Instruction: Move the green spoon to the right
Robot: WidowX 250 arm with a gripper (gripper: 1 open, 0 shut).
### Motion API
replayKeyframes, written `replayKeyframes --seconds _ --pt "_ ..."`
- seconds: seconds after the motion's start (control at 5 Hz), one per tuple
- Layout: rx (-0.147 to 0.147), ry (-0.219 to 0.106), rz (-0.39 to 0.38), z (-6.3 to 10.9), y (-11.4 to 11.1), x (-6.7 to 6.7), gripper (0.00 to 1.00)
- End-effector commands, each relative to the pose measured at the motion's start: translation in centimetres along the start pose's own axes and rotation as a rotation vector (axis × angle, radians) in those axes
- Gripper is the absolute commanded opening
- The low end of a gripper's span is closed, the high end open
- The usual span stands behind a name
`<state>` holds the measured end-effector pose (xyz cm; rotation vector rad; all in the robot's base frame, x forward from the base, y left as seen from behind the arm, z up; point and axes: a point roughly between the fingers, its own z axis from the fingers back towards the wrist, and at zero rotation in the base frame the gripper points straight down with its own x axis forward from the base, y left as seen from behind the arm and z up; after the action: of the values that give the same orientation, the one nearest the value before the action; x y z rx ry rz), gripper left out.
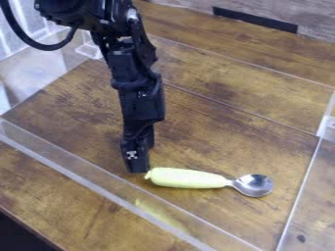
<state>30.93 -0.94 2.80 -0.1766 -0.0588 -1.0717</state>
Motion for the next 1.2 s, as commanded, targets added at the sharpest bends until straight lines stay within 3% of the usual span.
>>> replayKeyframes --seconds 0.0,0.4,0.6,1.0 --pt "0.103 -0.033 0.010 4.1 0.0 0.7 1.00" --pt "0.216 -0.019 0.230 9.1 1.5 -1.4 1.00" --pt "0.258 -0.015 0.353 10.3 2.7 -2.9 1.00" --pt "0.280 -0.020 0.429 9.5 3.7 -3.3 1.00"
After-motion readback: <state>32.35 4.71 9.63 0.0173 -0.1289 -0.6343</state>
